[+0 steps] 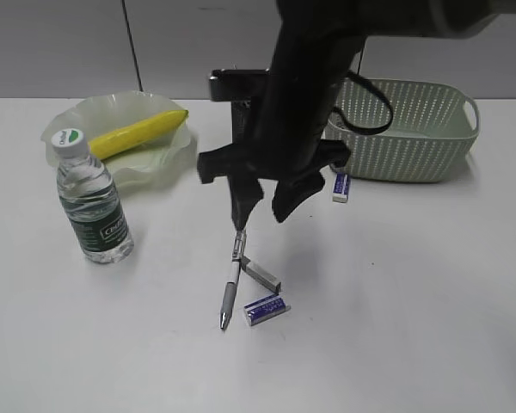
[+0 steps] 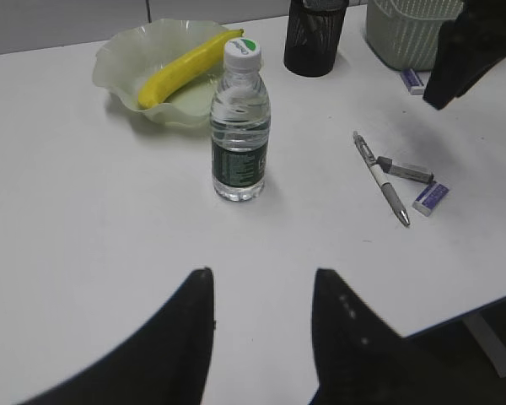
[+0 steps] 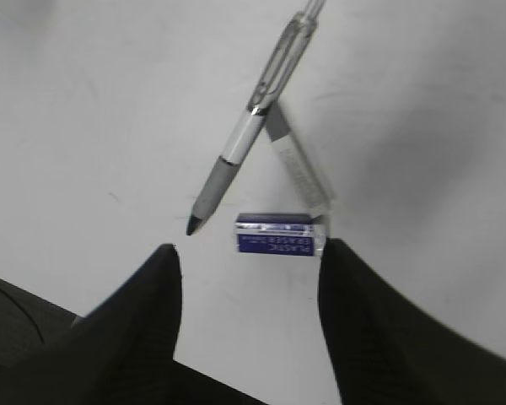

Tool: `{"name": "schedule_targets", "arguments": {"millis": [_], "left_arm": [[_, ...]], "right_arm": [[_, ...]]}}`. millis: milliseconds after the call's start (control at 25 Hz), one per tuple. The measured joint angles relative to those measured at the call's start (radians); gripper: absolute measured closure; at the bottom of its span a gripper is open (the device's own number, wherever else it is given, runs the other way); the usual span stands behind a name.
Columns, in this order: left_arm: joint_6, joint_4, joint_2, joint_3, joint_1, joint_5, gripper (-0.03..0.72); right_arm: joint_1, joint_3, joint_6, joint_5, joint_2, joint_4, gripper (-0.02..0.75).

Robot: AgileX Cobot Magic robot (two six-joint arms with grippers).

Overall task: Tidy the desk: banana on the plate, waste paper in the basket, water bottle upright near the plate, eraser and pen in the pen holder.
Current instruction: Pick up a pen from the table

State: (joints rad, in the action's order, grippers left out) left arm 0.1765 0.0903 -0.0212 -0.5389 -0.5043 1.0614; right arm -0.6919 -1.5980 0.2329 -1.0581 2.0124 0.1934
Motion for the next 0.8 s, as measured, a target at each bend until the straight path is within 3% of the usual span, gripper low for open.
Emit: {"name": "schedule_targets", "arguments": {"millis": [280, 800], "left_arm": [[0.0, -0.001, 0.0, 0.0, 0.0, 0.0, 0.398], [0.0, -0.002, 0.0, 0.0, 0.0, 0.0, 0.398]], "right_arm": [[-0.096, -0.083, 0.117, -0.043, 0.142, -0.009, 0.323], [-0.104, -0.13, 0.131, -0.023, 0.311, 0.029, 0.323]]}}
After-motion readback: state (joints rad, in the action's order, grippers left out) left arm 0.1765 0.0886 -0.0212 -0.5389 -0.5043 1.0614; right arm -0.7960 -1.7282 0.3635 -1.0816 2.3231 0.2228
